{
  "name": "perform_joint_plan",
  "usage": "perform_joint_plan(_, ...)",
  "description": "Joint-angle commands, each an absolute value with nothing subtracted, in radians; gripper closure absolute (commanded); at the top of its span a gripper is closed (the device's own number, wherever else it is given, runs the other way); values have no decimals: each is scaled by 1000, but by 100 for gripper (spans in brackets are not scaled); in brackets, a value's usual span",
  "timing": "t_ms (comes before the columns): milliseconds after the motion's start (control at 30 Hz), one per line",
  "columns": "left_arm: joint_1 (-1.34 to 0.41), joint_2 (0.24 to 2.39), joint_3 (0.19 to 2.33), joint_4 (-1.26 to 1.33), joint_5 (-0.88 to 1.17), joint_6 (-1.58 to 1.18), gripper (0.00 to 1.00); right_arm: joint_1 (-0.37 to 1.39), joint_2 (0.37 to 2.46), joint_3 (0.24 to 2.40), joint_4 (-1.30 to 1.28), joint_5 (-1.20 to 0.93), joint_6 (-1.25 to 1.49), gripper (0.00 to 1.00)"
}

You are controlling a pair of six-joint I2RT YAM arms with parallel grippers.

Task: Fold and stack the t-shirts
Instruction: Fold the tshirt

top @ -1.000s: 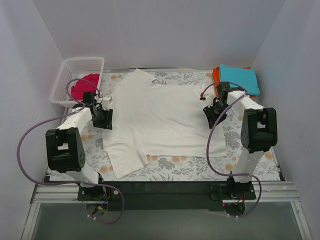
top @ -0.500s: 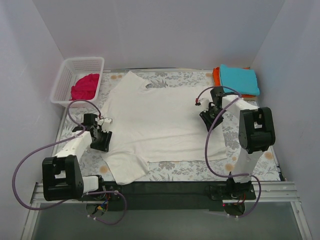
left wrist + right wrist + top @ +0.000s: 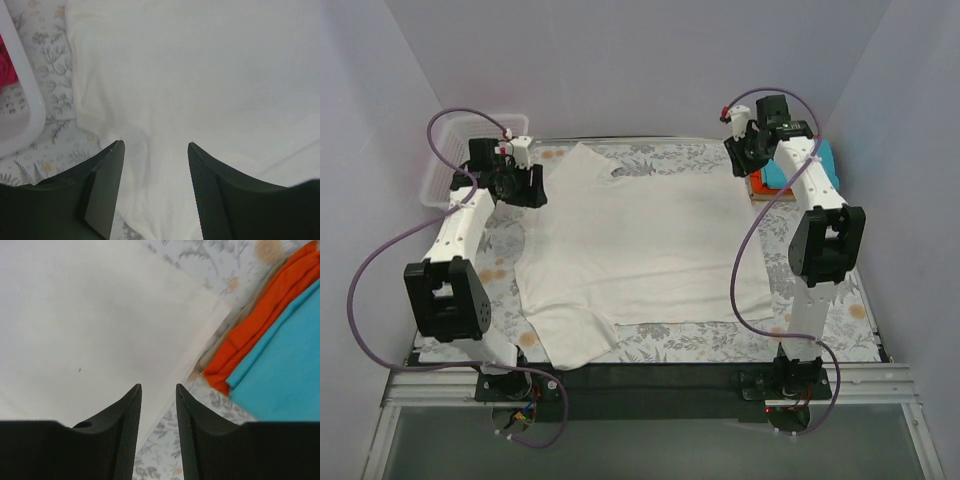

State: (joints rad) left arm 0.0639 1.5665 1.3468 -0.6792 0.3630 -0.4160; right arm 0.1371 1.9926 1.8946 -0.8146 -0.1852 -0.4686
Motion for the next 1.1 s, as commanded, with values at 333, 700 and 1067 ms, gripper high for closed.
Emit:
perform_joint_plan(333,58,1914,1649,-462,472,-626,49,94,2384,2169,-511,-11,-293,66)
perform_joint_plan(700,58,1902,1572,-425,451,-594,49,86,2482,2183,-400,54,-230,64)
perform_joint_plan(1067,58,1970,1629,-413,442,-618,49,78,2551,2166,-396,67,-176,69)
